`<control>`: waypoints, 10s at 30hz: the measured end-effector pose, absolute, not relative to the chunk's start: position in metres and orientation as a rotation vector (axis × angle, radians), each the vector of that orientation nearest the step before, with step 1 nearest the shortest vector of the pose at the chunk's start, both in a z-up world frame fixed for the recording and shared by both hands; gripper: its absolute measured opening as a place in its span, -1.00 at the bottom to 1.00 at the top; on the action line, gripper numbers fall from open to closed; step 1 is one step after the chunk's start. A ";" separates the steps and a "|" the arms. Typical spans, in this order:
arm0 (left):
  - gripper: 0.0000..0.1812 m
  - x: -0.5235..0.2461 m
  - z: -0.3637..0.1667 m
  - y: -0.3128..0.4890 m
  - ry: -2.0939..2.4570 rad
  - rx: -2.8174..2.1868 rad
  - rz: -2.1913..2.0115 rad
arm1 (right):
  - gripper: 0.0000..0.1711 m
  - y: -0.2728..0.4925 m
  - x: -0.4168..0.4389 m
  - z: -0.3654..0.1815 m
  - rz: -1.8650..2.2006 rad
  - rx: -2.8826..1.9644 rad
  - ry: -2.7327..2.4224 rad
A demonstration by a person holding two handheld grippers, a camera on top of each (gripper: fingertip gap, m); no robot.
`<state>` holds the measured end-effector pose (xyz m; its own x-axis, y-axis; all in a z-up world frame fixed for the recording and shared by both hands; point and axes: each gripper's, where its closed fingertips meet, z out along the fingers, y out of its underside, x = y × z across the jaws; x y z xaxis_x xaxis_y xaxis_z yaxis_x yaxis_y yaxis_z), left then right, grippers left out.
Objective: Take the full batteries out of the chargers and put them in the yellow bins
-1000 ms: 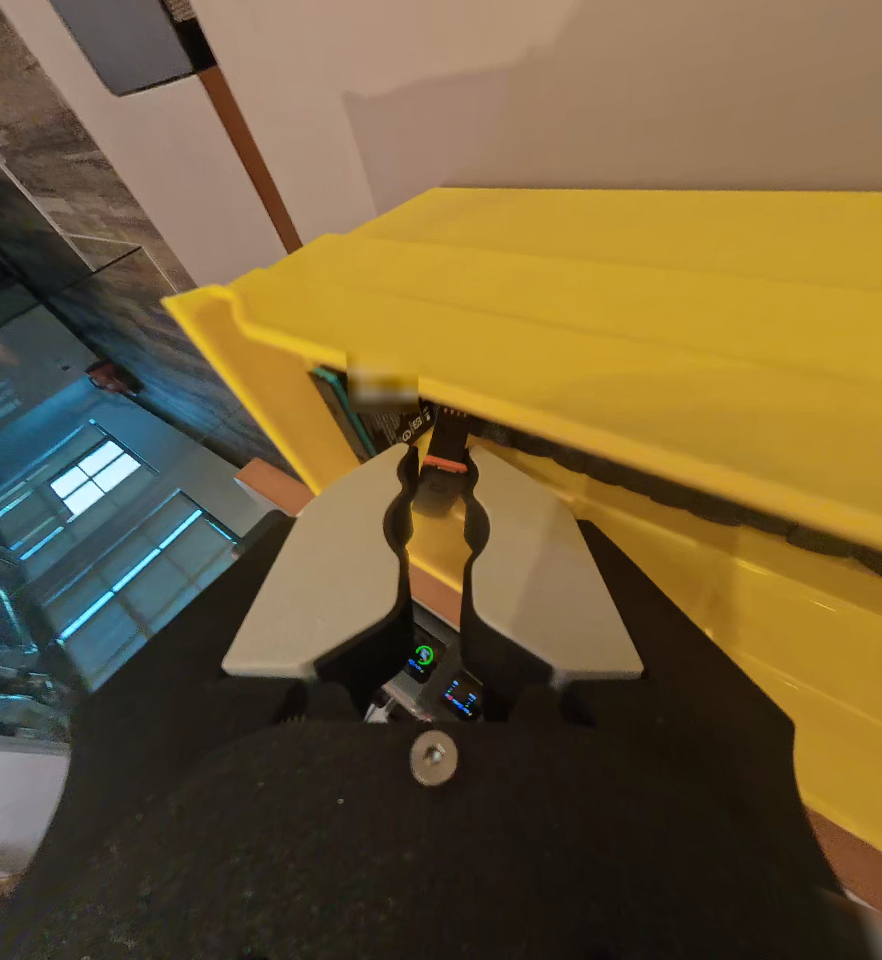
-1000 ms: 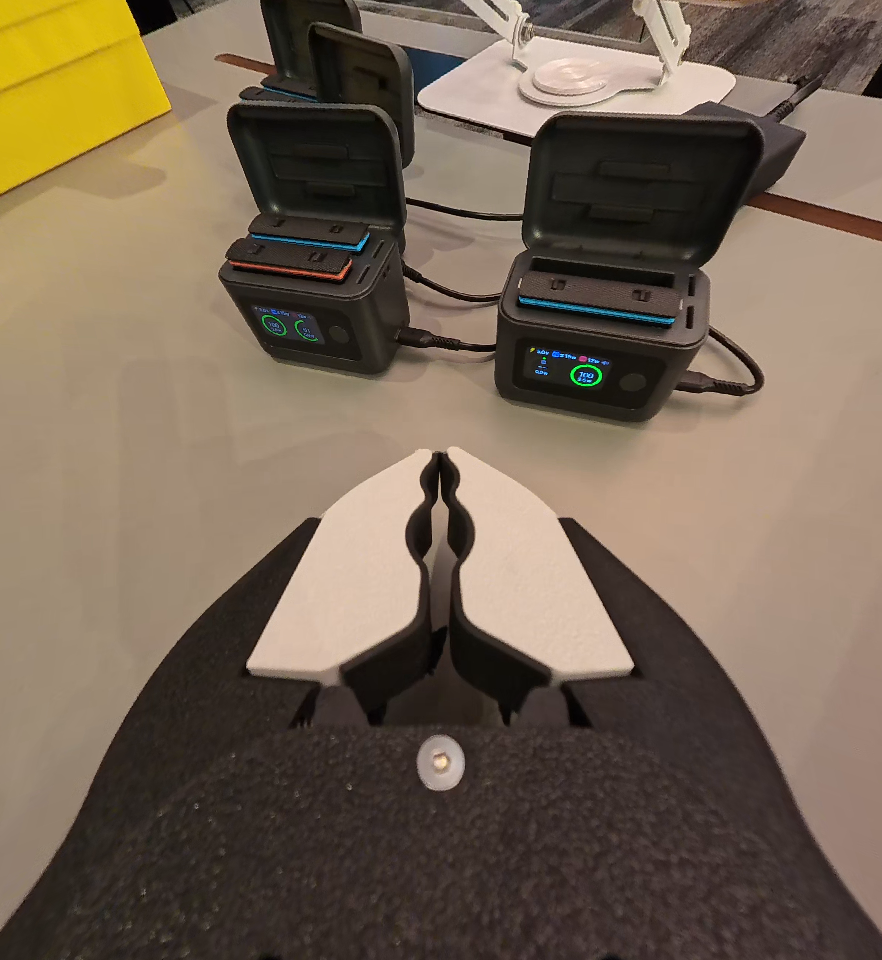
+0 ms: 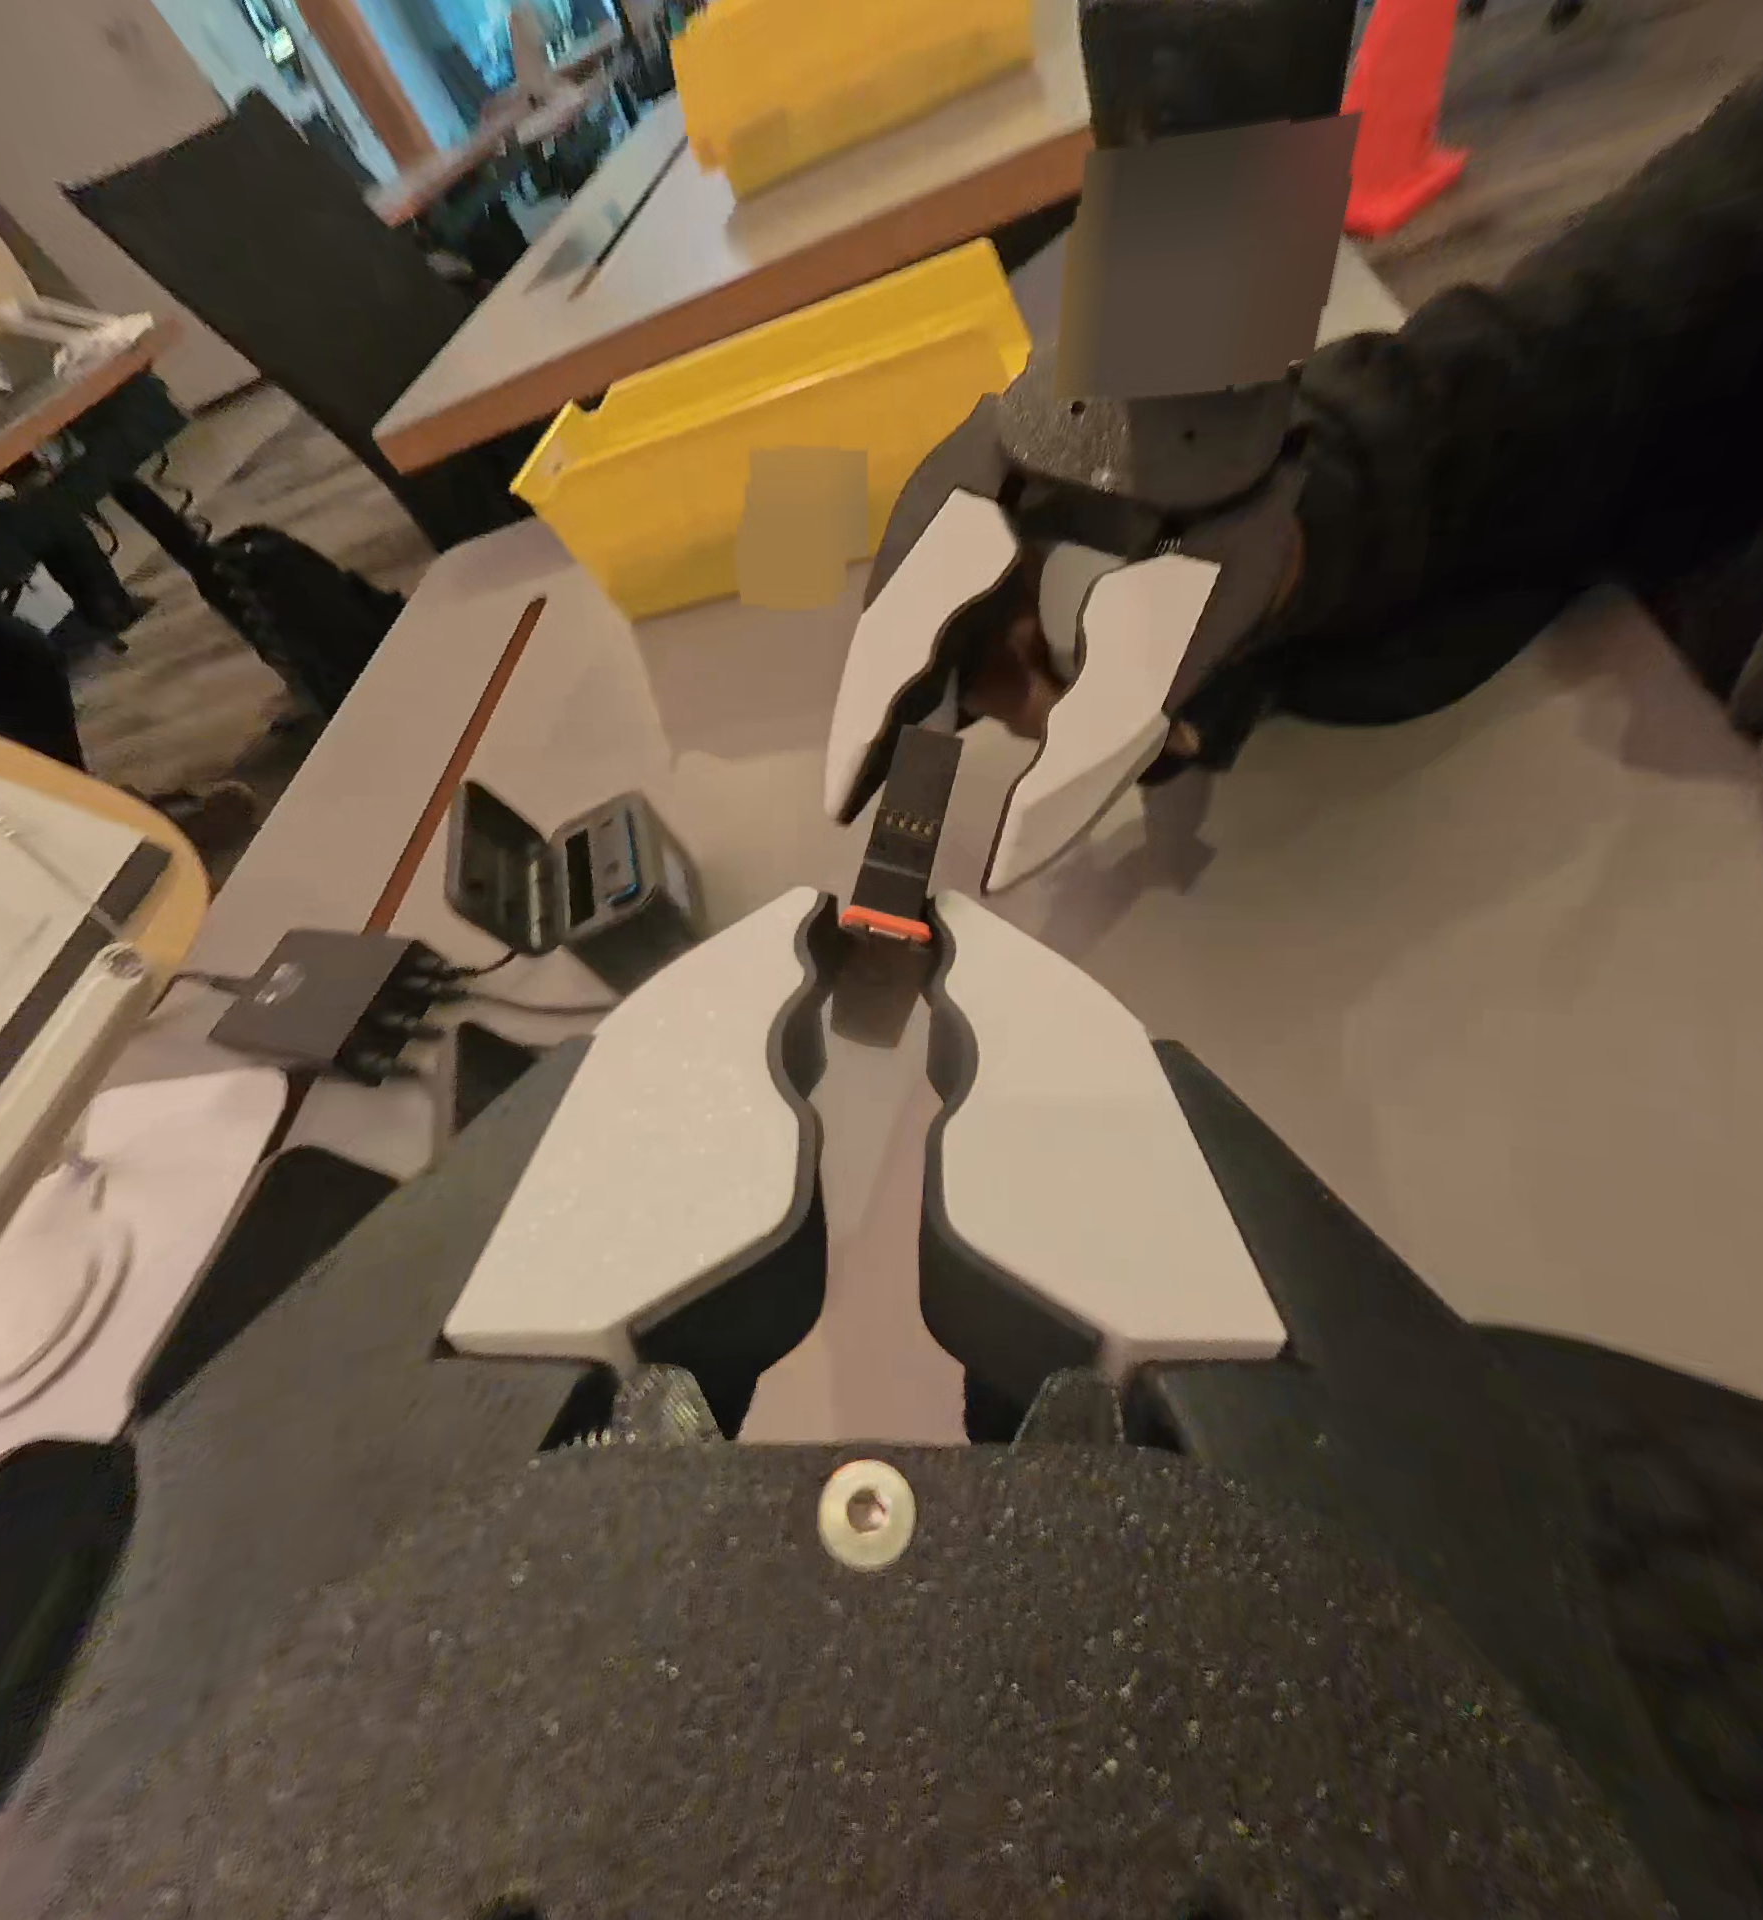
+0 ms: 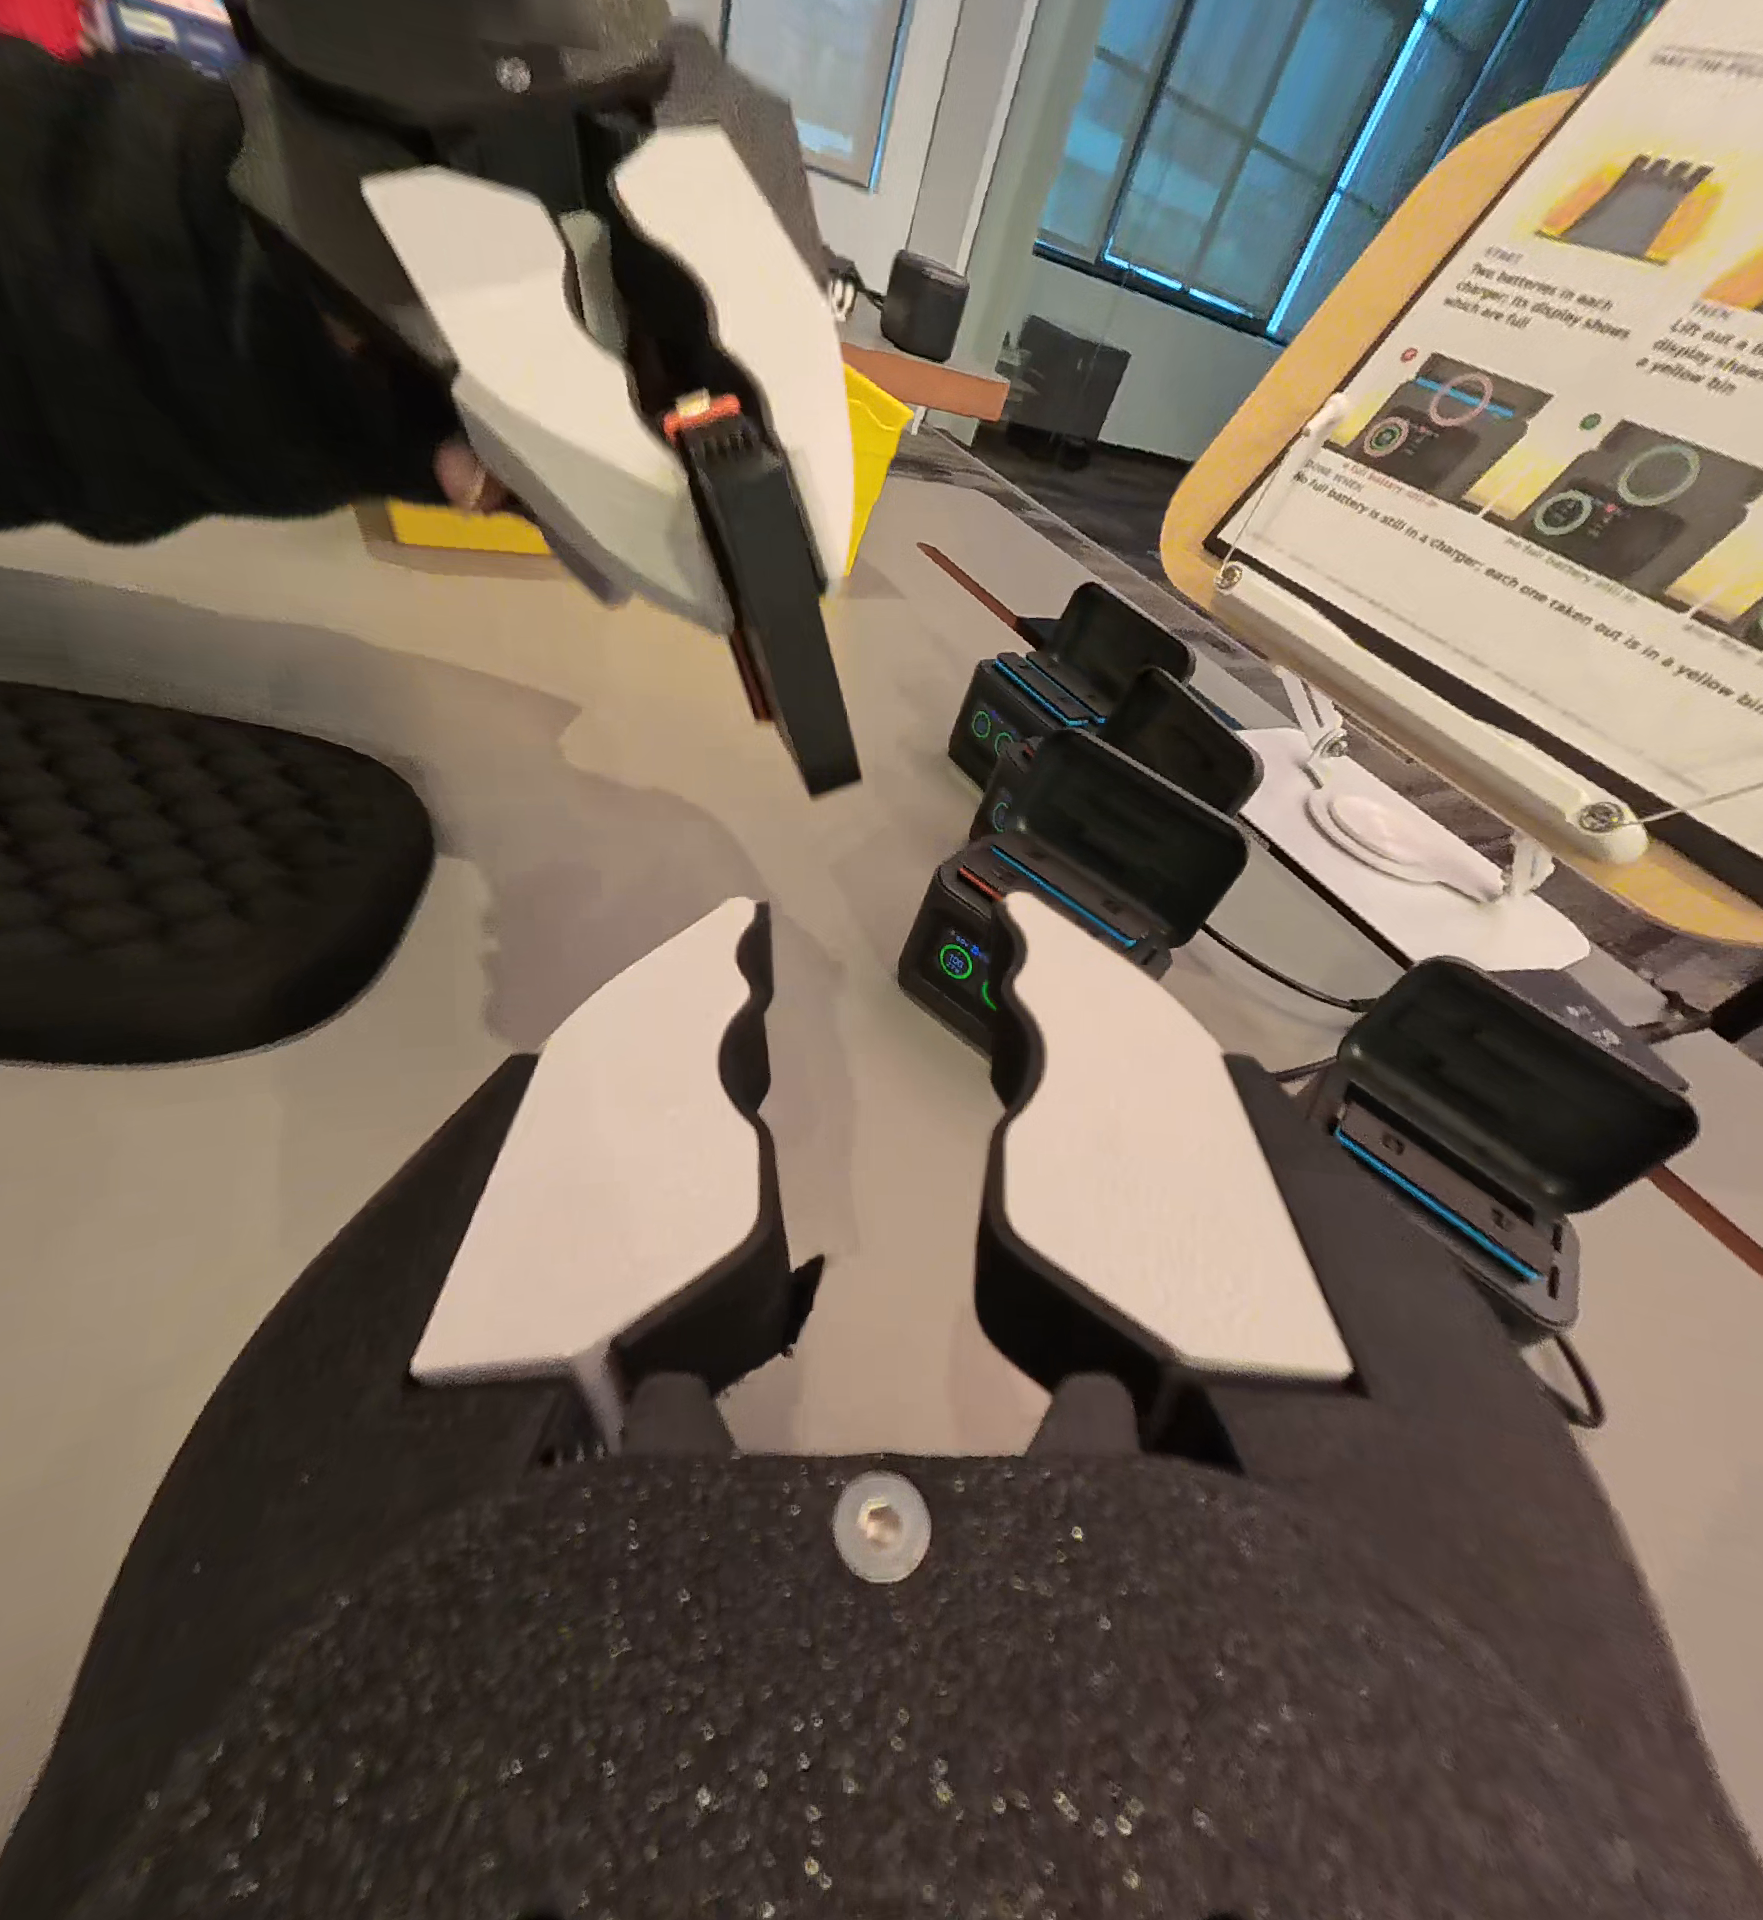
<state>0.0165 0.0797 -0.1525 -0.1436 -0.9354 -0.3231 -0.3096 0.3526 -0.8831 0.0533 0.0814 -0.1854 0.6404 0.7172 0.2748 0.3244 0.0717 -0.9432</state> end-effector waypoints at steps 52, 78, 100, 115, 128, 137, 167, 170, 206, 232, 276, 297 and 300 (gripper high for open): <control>-0.88 0.056 -0.191 0.087 1.157 -1.617 -1.282 | -0.68 0.090 0.076 -0.176 -0.072 -1.557 -1.203; -0.67 0.068 -0.211 0.061 1.455 -1.361 -0.821 | -0.83 0.061 0.081 -0.210 0.011 -1.742 -1.798; -0.78 0.041 -0.188 0.119 0.998 -1.463 -0.857 | -0.83 0.205 0.192 -0.168 -0.220 -1.839 -1.970; -0.81 0.041 -0.198 0.124 1.006 -1.493 -0.850 | -0.83 0.225 0.169 -0.221 -0.250 -1.901 -2.261; -0.81 0.043 -0.201 0.121 1.035 -1.495 -0.848 | -0.79 0.224 0.168 -0.236 -0.284 -2.059 -2.261; -0.81 0.045 -0.204 0.119 1.056 -1.501 -0.841 | -0.99 0.228 0.161 -0.233 -0.157 -2.069 -2.117; -0.92 0.026 -0.193 0.142 0.907 -1.524 -0.730 | -1.00 0.224 0.129 -0.157 -0.094 -1.840 -1.295; -1.00 0.016 -0.188 0.151 0.818 -1.543 -0.720 | -1.00 0.208 0.133 -0.126 -0.045 -1.756 -0.925; -1.00 -0.030 -0.196 0.195 0.645 -1.619 -0.551 | 0.14 0.169 0.157 -0.252 0.111 -2.001 -0.214; -0.98 -0.013 -0.222 0.195 0.817 -1.646 -0.495 | -0.29 0.233 0.260 -0.261 -0.022 -2.080 0.074; -0.93 0.003 -0.241 0.177 1.034 -1.654 -0.431 | 0.05 0.224 0.236 -0.243 -0.211 -2.198 -0.180; -0.94 -0.018 -0.221 0.195 0.792 -1.666 -0.494 | 0.12 0.208 0.049 -0.281 0.006 -2.185 -0.459; -0.94 -0.020 -0.220 0.196 0.782 -1.667 -0.496 | 0.12 0.208 0.074 -0.281 -0.021 -2.210 -0.396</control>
<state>-0.0198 0.1958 -0.2201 0.6864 -0.7222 -0.0851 -0.2314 -0.1060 -0.9671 0.0740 0.2077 -0.2809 0.9494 0.2748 0.1523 0.2891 -0.5743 -0.7660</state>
